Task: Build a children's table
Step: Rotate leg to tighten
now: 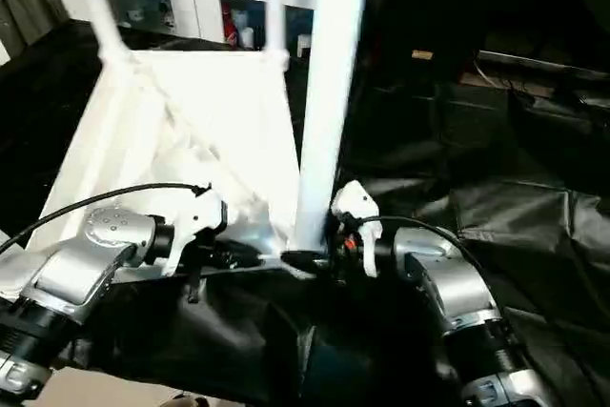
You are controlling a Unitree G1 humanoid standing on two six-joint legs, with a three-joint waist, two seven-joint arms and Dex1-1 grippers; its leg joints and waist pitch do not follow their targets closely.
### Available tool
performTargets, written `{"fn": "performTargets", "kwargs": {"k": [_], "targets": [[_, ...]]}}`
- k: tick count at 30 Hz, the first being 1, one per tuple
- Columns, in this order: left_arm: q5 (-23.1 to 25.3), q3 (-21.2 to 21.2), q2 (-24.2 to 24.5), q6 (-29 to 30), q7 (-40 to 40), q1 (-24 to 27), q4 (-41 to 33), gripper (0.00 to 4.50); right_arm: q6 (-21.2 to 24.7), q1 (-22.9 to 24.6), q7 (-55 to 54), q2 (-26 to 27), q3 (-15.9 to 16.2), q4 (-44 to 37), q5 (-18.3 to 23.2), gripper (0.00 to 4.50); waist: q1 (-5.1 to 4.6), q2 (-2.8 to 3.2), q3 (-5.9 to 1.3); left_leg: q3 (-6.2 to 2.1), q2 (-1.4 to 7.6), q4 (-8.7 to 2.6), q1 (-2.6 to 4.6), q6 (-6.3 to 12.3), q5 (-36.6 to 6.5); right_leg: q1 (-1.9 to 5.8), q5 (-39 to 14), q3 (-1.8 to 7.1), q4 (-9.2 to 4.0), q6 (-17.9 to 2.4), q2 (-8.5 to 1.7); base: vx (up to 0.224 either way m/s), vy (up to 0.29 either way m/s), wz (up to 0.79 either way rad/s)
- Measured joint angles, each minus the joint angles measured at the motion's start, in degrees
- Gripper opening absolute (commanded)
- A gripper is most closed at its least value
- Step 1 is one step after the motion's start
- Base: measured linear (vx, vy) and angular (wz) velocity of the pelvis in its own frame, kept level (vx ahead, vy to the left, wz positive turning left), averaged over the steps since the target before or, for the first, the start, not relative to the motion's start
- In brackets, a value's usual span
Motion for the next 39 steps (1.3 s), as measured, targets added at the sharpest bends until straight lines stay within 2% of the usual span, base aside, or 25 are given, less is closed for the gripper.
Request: {"fn": "performTargets", "kwargs": {"k": [1,5,13,18,21,25,27,28,29,31,33,36,39], "targets": [[-0.02,-0.04,0.01,0.0,-0.14,0.0,0.0,0.0,0.11,0.0,0.0,0.03,-0.01,0.0,0.0,2.98,0.01,0.0,0.0,0.0,0.0,0.0,0.0,0.0,0.0,0.0,0.0,0.0,0.01,0.0,0.0,0.0,0.0,0.0],[-0.13,-0.13,0.09,-0.01,-0.35,0.0,0.0,0.0,0.19,0.0,0.02,0.09,0.05,-0.09,0.05,2.76,0.09,0.0,0.0,0.0,0.0,-0.01,0.0,0.01,0.0,0.0,0.0,-0.01,0.01,0.0,-0.01,0.0,0.0,0.0],[0.0,-0.11,-0.09,0.0,0.29,-0.01,0.16,0.0,0.22,0.33,-0.89,1.02,-0.37,-0.06,0.15,2.67,0.09,0.0,-0.01,0.0,0.0,0.04,0.05,0.01,0.0,0.06,0.0,-0.01,0.04,0.0,-0.01,0.0,0.0,0.0],[2.1,1.39,-4.32,0.79,8.03,-1.75,3.67,0.0,-1.47,0.01,-13.96,6.77,-4.28,3.63,-1.43,2.67,-0.53,-0.03,-0.03,-0.07,0.01,0.2,0.32,-0.04,0.08,0.25,0.14,0.07,0.05,-0.07,-0.03,0.0,0.0,0.0],[4.38,1.9,-8.57,1.26,15.3,-3.7,6.94,0.0,-2.3,-1.46,-25.6,11.99,-7.32,6.96,-2.76,2.66,-0.92,0.03,-0.11,-0.13,-0.06,0.28,0.45,-0.04,0.08,0.37,0.02,0.09,0.01,0.13,-0.15,0.0,0.0,0.0],[6.22,2.03,-12.67,1.98,22.21,-4.86,9.12,0.0,-2.17,-3.65,-35.93,15.87,-9.33,9.64,-4.28,2.66,-1.2,0.34,-0.32,-0.08,-0.19,0.29,0.44,-0.03,0.07,0.4,0.01,0.08,-0.04,0.15,-0.34,0.0,0.0,0.0],[6.53,2.12,-13.25,2.12,22.8,-4.87,9.16,0.0,-2.57,-3.75,-36.63,15.99,-9.33,9.79,-4.77,2.66,-1.07,0.45,-0.39,-0.08,-0.2,0.29,0.39,-0.02,0.07,0.4,0.02,0.07,-0.04,0.18,-0.37,0.0,0.0,0.0],[6.6,2.11,-13.4,2.16,22.81,-4.86,9.16,0.0,-2.84,-3.74,-36.61,16.01,-9.33,9.85,-4.77,3.01,-0.99,0.53,-0.43,-0.07,-0.2,0.29,0.37,-0.01,0.07,0.4,0.03,0.06,-0.04,0.19,-0.37,0.0,0.0,0.0],[6.6,2.1,-13.41,2.16,22.76,-4.86,9.15,0.0,-2.92,-3.71,-36.59,16.01,-9.34,9.84,-4.69,3.01,-0.97,0.59,-0.47,-0.07,-0.19,0.28,0.36,-0.01,0.07,0.4,0.04,0.05,-0.04,0.2,-0.37,0.0,0.0,0.0],[6.59,2.07,-13.48,2.16,22.71,-4.86,9.08,0.0,-3.0,-3.68,-36.46,16.0,-9.35,9.81,-4.81,3.38,-0.95,0.65,-0.51,-0.07,-0.18,0.28,0.35,-0.01,0.07,0.41,0.11,0.03,-0.03,0.24,-0.37,0.0,0.0,0.0],[6.6,1.98,-13.49,2.13,22.54,-4.85,9.01,0.0,-3.08,-3.51,-35.42,15.96,-9.35,9.58,-4.95,3.45,-0.94,0.65,-0.51,-0.08,-0.18,0.26,0.34,-0.01,0.07,0.4,0.12,0.01,-0.03,0.25,-0.37,0.0,0.0,0.0],[6.62,1.85,-12.98,1.81,21.27,-4.37,8.2,0.0,-2.77,-3.0,-31.4,14.22,-8.96,8.7,-4.91,3.81,-0.82,0.65,-0.5,-0.08,-0.17,0.21,0.31,0.01,0.06,0.38,0.11,0.0,-0.05,0.25,-0.37,0.0,0.0,0.0],[6.1,1.64,-10.8,0.8,17.68,-2.97,6.16,0.0,-2.77,-1.84,-23.9,10.23,-6.52,6.64,-4.2,3.92,-0.8,0.64,-0.5,-0.08,-0.16,-0.01,0.3,0.01,0.04,0.34,0.09,-0.04,-0.07,0.28,-0.35,0.0,0.0,0.0]]}}
